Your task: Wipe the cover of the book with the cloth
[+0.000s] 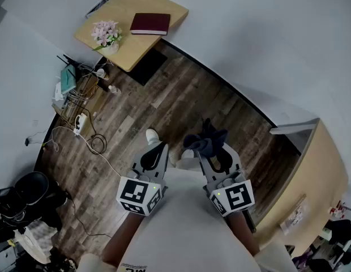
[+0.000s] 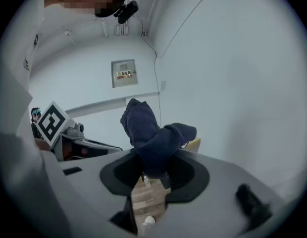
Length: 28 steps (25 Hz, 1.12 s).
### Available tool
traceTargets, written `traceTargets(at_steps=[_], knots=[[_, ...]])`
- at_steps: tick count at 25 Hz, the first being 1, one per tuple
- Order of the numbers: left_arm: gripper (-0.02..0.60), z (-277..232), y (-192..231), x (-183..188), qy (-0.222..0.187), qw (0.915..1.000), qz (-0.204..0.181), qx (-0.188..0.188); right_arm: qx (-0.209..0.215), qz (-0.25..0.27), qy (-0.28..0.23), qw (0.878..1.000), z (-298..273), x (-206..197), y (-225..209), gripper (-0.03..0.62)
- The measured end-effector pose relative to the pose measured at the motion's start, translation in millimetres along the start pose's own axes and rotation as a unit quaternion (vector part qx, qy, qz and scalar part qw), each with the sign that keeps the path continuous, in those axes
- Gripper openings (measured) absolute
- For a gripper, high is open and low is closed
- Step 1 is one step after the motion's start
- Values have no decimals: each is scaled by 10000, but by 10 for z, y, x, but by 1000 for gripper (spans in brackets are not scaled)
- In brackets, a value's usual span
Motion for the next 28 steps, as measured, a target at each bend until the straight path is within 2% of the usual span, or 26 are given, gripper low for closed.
traceTargets(at_steps=[5,14,20,24,28], knots=[[11,-5,-135,53,-95,9999,-107,18,-2,41,-49,10000,63,39,-77,138],[9,-48,-186,-44,-16,10000,-24,30,66,-104,163,9998,13,-71,-159,143],[10,-295,-333,5,38,9999,-46,-160,-88,-147,119,9998,127,-73,-385,143],[10,-435,-251,46,163,9996,-72,-203,-178,-295,282,9990,76,-166,-530,143],[10,-730,-35,170,238,9994,24,-243,-283,-303,331,9986,-232,-52,-732,143]])
Point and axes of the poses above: the fingertips, and each gripper's own axes: z backward along the fingers, y to its left, x out of its top, the point moved 8 cm from there along z, backward along the fingers, and after that the axes turned 5 degrees about x, right-handed, at the moved point
